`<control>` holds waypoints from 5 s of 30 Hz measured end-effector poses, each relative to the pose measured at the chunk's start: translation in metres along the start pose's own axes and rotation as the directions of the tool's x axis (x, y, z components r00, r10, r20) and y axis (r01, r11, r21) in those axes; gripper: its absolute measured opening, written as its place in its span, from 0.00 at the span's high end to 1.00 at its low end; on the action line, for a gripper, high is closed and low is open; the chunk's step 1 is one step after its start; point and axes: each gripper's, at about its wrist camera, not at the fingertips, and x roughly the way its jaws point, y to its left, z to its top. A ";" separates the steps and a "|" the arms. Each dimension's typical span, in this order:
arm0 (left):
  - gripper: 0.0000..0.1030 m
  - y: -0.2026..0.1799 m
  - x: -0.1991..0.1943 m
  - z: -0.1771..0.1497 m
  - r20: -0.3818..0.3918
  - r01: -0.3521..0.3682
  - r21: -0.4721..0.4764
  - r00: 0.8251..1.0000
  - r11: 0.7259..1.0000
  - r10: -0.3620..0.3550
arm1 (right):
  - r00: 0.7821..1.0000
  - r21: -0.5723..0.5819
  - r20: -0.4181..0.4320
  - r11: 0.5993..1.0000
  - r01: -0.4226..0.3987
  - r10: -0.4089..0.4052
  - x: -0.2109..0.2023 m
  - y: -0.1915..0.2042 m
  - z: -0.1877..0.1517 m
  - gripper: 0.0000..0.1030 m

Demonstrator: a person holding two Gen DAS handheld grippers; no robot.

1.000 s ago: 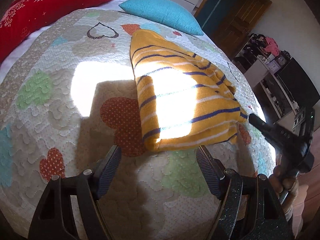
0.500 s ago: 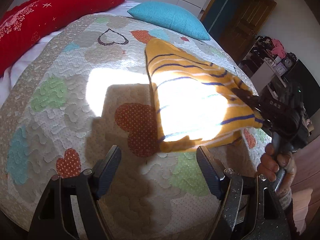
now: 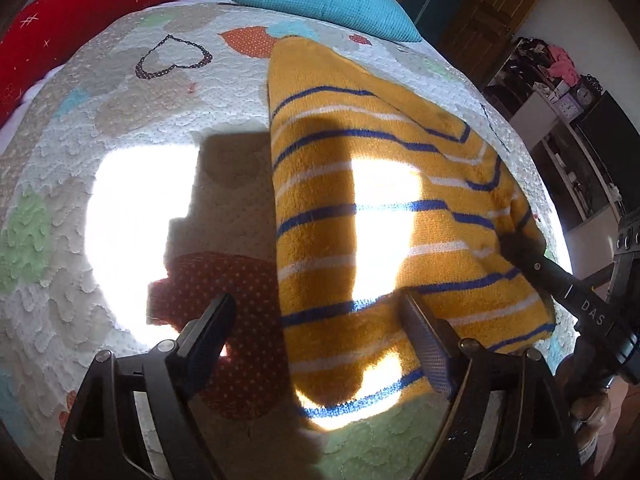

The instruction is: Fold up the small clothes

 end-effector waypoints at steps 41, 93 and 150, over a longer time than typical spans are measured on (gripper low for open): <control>0.17 0.028 -0.045 0.021 0.209 -0.033 -0.013 0.977 0.999 0.035 | 0.989 -0.098 0.145 0.995 0.022 -0.007 -0.017 0.035 0.076 0.47; 0.00 -0.007 -0.134 -0.117 0.340 -0.358 -0.006 0.878 0.934 0.339 | 0.991 -0.141 0.058 0.982 0.129 -0.122 -0.076 0.089 -0.102 0.25; 0.00 -0.008 -0.103 -0.123 0.207 -0.335 0.030 0.924 0.942 0.322 | 0.990 -0.120 0.008 0.983 0.140 -0.140 -0.061 0.081 -0.116 0.22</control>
